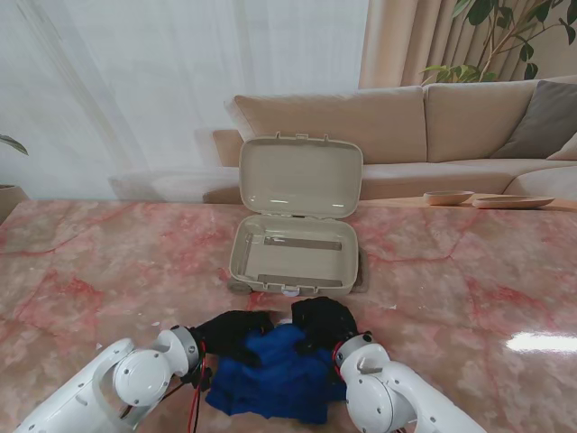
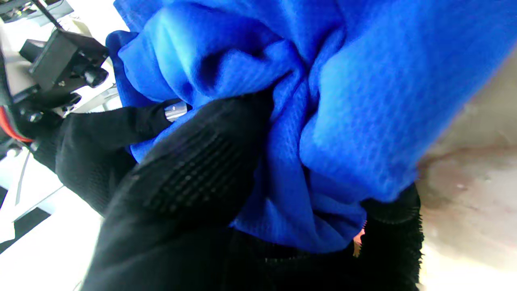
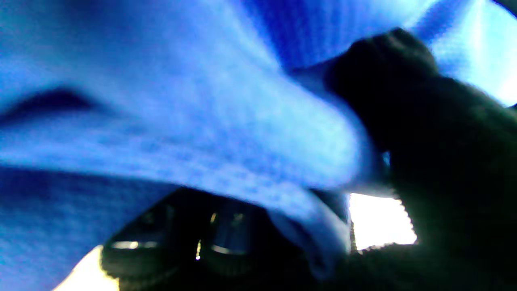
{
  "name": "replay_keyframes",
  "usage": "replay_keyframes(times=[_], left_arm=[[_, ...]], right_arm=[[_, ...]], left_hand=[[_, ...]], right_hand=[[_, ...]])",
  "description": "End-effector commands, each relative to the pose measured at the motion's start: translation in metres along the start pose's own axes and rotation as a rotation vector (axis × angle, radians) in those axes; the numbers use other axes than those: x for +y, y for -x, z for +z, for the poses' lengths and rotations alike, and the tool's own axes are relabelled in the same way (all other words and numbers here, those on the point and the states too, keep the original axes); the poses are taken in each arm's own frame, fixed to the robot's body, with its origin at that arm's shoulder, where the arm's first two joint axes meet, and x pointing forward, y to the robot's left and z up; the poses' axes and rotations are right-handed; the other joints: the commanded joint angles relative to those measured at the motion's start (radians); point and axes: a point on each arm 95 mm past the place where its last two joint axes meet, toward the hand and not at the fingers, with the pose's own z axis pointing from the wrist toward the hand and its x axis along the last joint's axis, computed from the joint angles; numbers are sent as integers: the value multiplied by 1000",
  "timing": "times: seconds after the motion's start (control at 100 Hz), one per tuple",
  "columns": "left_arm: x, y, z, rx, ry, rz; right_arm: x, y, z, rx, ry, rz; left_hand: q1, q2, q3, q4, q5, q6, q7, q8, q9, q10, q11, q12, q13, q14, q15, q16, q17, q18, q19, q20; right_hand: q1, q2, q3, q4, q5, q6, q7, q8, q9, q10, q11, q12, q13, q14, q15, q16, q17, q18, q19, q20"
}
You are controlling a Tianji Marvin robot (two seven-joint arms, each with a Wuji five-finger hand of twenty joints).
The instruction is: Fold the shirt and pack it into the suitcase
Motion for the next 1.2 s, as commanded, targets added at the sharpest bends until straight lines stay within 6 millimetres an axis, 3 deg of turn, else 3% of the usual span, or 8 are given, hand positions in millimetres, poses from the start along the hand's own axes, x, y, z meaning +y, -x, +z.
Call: replay_keyframes(times=[0.0,0.14,0.3,0.72,1.19], left_arm=[[4,1,1,-8,8,-2],[-7,-5,2,10,-36,-40],[-26,-15,1,34,-97,-74],[-85,-42,9,101,-223,-119],[-130,-67,18,140,-325,-213]], right_arm=[[0,1,-4,3,-8,-2],[11,-2,-6,22,24,-7],[28,-7,-8,42,75,-29],[83,-18,5,37,236,-60],[135,-28,21,15,343,-89]], left_hand=[[76,-13,182,21,96,-72,143,78,70,-51,90,40,62,4,89,21,25,6,37,35],[32,-57,325,60,116,-55,160,112,81,-29,124,99,100,-7,141,26,67,8,71,42],[27,-74,372,78,128,-40,168,124,88,-11,134,126,126,-12,154,27,94,14,81,41],[39,-90,407,95,145,-13,177,139,95,22,128,173,151,-6,156,40,115,32,71,38],[46,-81,398,98,139,-10,175,147,94,27,111,196,151,-4,146,55,119,40,59,38]], right_hand=[[97,33,147,130,23,-28,53,15,102,18,136,41,31,-102,60,29,41,-38,172,-20],[104,26,163,142,26,-19,56,23,104,27,142,62,31,-105,68,34,56,-41,180,-19],[106,18,179,155,29,-12,57,35,111,33,140,90,31,-110,76,39,71,-45,185,-21],[117,-9,216,179,43,11,60,56,131,54,135,147,31,-120,94,52,82,-61,206,-8],[115,-17,229,176,47,15,59,62,136,59,127,169,31,-121,100,59,83,-70,209,6]])
